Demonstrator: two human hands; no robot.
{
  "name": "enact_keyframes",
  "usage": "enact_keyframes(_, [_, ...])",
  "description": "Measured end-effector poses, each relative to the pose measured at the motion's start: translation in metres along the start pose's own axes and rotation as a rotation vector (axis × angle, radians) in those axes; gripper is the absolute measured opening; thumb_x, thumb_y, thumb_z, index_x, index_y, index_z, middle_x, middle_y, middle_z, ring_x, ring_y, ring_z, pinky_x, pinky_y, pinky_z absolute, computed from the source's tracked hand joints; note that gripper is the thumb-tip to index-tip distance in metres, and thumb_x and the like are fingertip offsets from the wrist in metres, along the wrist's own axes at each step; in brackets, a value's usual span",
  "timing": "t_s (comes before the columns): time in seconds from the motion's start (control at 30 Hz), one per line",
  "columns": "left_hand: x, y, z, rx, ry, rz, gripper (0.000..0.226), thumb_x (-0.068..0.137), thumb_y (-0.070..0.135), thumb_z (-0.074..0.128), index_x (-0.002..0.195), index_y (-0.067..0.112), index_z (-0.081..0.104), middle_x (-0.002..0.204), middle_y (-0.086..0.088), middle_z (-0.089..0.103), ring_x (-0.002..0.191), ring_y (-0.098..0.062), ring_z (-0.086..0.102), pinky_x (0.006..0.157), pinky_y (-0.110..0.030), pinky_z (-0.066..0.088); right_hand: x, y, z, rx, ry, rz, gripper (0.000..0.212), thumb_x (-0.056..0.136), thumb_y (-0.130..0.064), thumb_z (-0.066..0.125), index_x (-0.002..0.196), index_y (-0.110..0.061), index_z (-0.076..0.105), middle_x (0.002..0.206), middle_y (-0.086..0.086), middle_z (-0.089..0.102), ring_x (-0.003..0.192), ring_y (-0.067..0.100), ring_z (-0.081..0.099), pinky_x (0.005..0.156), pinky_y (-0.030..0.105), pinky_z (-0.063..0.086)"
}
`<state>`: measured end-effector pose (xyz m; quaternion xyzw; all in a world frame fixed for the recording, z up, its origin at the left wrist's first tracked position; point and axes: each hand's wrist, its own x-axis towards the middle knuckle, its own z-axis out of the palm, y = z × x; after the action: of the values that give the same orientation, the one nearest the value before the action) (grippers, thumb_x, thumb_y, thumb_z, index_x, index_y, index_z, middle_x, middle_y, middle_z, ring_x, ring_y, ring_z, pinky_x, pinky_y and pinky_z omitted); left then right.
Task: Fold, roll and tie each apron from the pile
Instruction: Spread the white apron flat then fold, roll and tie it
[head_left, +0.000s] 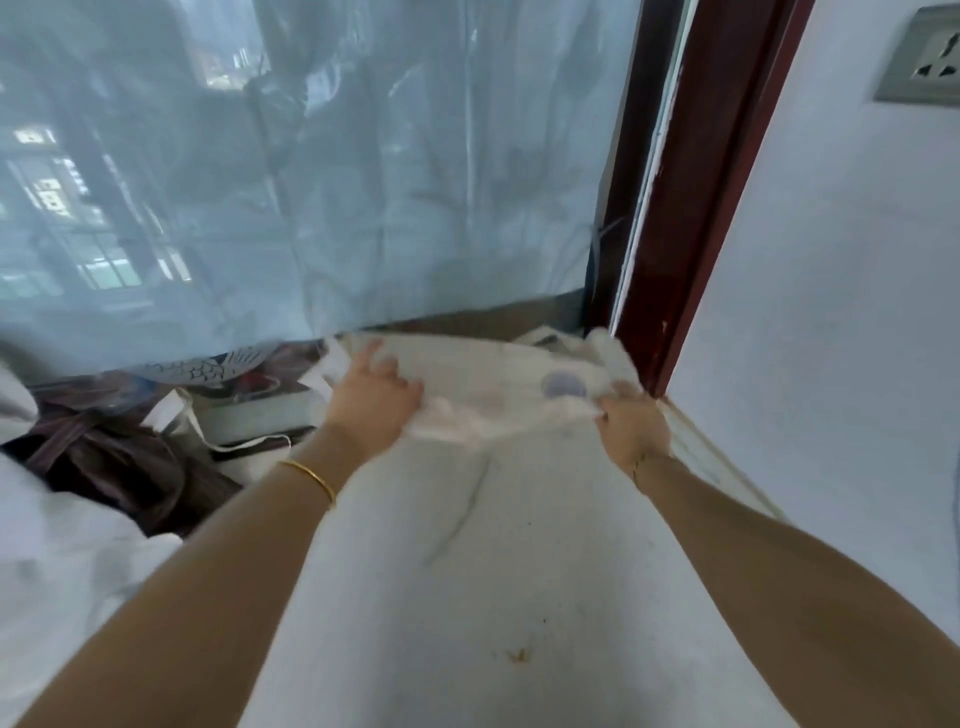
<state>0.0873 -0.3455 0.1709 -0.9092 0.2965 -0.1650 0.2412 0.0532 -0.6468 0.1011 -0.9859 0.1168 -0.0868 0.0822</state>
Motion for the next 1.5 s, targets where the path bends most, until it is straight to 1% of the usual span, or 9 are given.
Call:
enact_keyframes(0.17, [-0.039, 0.072, 0.053, -0.24, -0.672, 0.079, 0.036, 0.086, 0.01, 0.055, 0.121, 0.017, 0.048, 0.114, -0.003, 0.061, 0.106, -0.027, 0.06, 0.094, -0.037, 0.039, -0.047, 0.023, 0.052, -0.132, -0.439, 0.27, 0.037, 0.099, -0.017, 0.039, 0.132, -0.006, 0.049, 0.133, 0.013, 0.051, 0.121, 0.028, 0.05, 0.099, 0.033, 0.041])
enact_keyframes(0.33, [-0.049, 0.078, 0.061, -0.399, -1.307, 0.186, 0.039, 0.078, 0.021, 0.071, 0.114, 0.006, 0.063, 0.077, 0.001, 0.057, 0.064, -0.014, 0.054, 0.055, -0.02, 0.044, -0.057, 0.053, 0.072, -0.335, -0.822, 0.318, 0.038, 0.096, -0.014, 0.048, 0.133, -0.009, 0.049, 0.137, 0.008, 0.048, 0.126, 0.025, 0.046, 0.108, 0.035, 0.036])
enact_keyframes(0.43, [-0.039, 0.074, 0.061, -0.405, -1.517, 0.195, 0.041, 0.078, 0.031, 0.068, 0.113, 0.011, 0.062, 0.086, -0.003, 0.056, 0.069, -0.018, 0.053, 0.062, -0.022, 0.045, -0.057, 0.047, 0.053, -0.404, -0.867, 0.244, 0.044, 0.098, -0.019, 0.044, 0.141, -0.011, 0.038, 0.143, 0.006, 0.037, 0.134, 0.024, 0.035, 0.111, 0.034, 0.028])
enact_keyframes(0.53, [-0.029, 0.063, 0.069, -0.501, -1.398, 0.057, 0.031, 0.082, 0.025, 0.061, 0.11, 0.011, 0.061, 0.096, -0.005, 0.056, 0.074, -0.02, 0.054, 0.061, -0.023, 0.047, -0.037, 0.038, 0.038, -0.371, -0.863, 0.3, 0.041, 0.096, -0.018, 0.044, 0.135, -0.007, 0.045, 0.115, 0.008, 0.049, 0.12, 0.026, 0.044, 0.107, 0.036, 0.033])
enact_keyframes(0.63, [-0.022, 0.054, 0.084, -0.563, -0.855, -0.191, 0.043, 0.086, 0.025, 0.061, 0.125, 0.012, 0.048, 0.125, -0.01, 0.051, 0.111, -0.027, 0.051, 0.089, -0.037, 0.043, -0.012, 0.038, 0.045, -0.323, -0.629, 0.347, 0.017, 0.09, -0.009, 0.045, 0.086, -0.008, 0.061, 0.082, 0.005, 0.057, 0.088, 0.023, 0.055, 0.085, 0.032, 0.047])
enact_keyframes(0.8, [-0.028, 0.054, 0.115, -0.565, -0.665, -0.464, 0.08, 0.087, 0.031, 0.062, 0.148, 0.018, 0.012, 0.149, -0.012, 0.02, 0.135, -0.034, 0.025, 0.106, -0.046, 0.032, -0.006, 0.002, 0.063, -0.424, -0.518, 0.339, 0.034, 0.085, -0.009, 0.055, 0.119, -0.004, 0.054, 0.122, 0.013, 0.053, 0.105, 0.029, 0.058, 0.079, 0.037, 0.053])
enact_keyframes(1.23, [-0.072, 0.031, 0.18, -0.858, -1.211, -0.878, 0.055, 0.104, 0.034, 0.026, 0.144, -0.004, 0.025, 0.151, -0.019, 0.029, 0.139, -0.032, 0.03, 0.11, -0.037, 0.028, -0.01, -0.117, 0.157, 0.076, -0.558, -0.201, 0.022, 0.093, -0.005, 0.042, 0.114, -0.006, 0.049, 0.117, 0.013, 0.046, 0.092, 0.032, 0.055, 0.075, 0.037, 0.048])
enact_keyframes(1.37, [-0.088, 0.023, 0.197, -1.271, -1.497, -1.192, 0.077, 0.09, 0.053, 0.052, 0.143, 0.002, 0.03, 0.144, -0.02, 0.04, 0.124, -0.039, 0.047, 0.084, -0.051, 0.049, -0.017, -0.121, 0.18, -0.016, -0.674, -0.183, 0.037, 0.093, -0.018, 0.049, 0.129, -0.013, 0.043, 0.127, 0.012, 0.041, 0.117, 0.034, 0.042, 0.095, 0.041, 0.043])
enact_keyframes(1.5, [-0.097, 0.025, 0.205, -1.379, -1.55, -1.058, 0.066, 0.076, 0.027, 0.077, 0.128, 0.0, 0.047, 0.123, -0.019, 0.06, 0.112, -0.035, 0.059, 0.099, -0.048, 0.046, -0.024, -0.112, 0.193, -0.014, -0.721, -0.172, 0.043, 0.092, -0.018, 0.051, 0.133, -0.013, 0.041, 0.131, 0.012, 0.037, 0.121, 0.035, 0.037, 0.099, 0.043, 0.042])
